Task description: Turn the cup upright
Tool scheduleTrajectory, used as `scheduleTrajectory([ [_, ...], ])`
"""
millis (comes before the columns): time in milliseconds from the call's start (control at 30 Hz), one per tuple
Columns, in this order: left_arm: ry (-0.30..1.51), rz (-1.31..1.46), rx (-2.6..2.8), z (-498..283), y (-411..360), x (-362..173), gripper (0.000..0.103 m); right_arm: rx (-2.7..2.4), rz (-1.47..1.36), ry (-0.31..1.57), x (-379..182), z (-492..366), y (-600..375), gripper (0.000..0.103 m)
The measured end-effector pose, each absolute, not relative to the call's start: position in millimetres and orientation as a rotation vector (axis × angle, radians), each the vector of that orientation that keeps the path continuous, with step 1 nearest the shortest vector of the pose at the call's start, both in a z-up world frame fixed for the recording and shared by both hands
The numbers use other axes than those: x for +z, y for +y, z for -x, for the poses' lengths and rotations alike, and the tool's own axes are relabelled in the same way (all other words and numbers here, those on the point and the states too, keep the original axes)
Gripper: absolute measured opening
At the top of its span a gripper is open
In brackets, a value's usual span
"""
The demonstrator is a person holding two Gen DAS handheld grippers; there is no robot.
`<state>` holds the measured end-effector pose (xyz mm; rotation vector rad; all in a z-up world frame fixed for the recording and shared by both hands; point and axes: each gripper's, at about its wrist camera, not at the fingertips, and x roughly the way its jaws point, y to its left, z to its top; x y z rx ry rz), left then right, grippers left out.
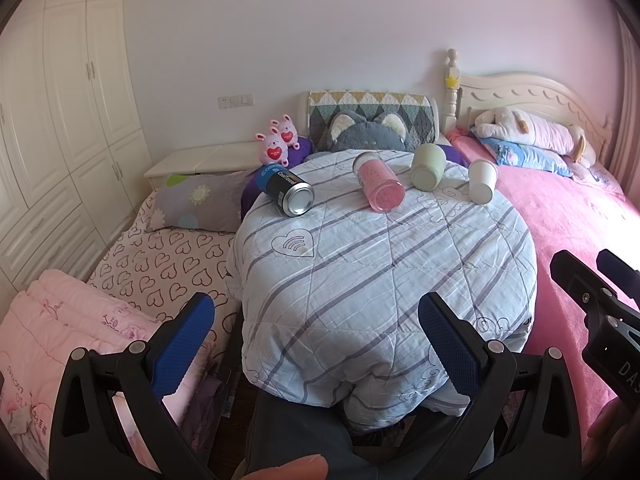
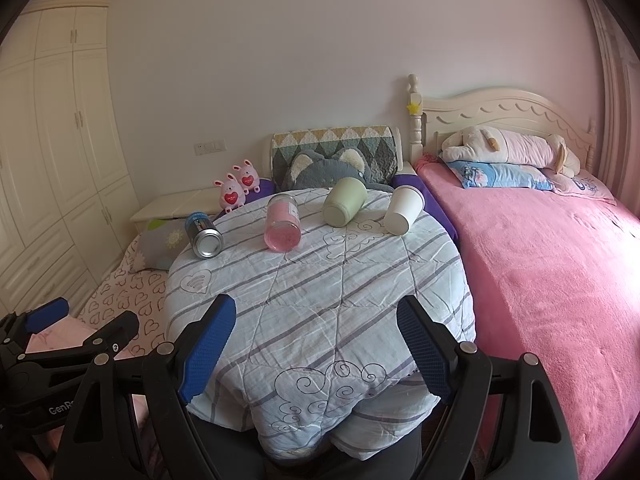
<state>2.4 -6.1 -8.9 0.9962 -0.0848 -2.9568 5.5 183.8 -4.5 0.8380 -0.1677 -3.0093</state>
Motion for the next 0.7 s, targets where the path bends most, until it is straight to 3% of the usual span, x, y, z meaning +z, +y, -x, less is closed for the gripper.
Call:
scheduleTrajectory([
  [700, -0.093, -1.027, -2.928, 12.4, -9.4, -13.4, 0.103, -3.003, -0.898, -0.153, -12.4, 6.1, 180.8, 0.084],
])
